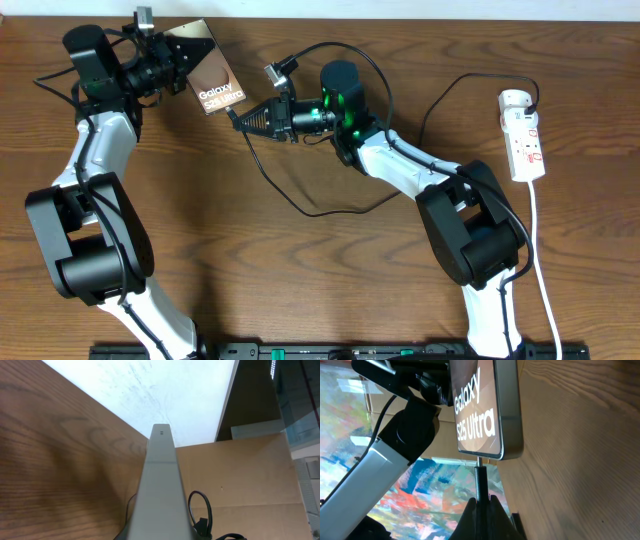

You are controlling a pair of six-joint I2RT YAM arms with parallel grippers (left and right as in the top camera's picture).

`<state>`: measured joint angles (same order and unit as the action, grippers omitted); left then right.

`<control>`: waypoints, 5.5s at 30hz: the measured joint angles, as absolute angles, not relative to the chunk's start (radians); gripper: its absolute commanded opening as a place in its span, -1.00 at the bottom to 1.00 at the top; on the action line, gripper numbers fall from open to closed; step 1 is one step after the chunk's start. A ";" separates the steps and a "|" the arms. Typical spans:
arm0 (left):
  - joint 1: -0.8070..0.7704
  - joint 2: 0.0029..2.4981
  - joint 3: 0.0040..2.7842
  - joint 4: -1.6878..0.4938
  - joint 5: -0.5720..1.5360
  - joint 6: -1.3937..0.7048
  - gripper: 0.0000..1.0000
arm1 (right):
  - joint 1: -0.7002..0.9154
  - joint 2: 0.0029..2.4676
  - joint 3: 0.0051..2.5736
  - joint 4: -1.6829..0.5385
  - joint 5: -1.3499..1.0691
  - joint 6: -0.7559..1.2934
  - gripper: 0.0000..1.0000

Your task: Plug charger to phone and switch on socket

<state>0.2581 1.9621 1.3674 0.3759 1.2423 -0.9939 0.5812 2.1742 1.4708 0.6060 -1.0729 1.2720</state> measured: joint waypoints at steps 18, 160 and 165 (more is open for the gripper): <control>0.258 1.962 1.367 0.379 1.230 -0.991 -0.86 | 0.599 2.174 1.471 0.606 -1.037 1.312 -0.98; 0.268 1.962 1.367 0.377 1.196 -0.972 -0.85 | 0.596 2.174 1.470 0.618 -0.999 1.329 -0.98; 0.258 1.962 1.367 0.379 1.187 -0.971 -0.86 | 0.595 2.174 1.470 0.617 -1.006 1.329 -0.98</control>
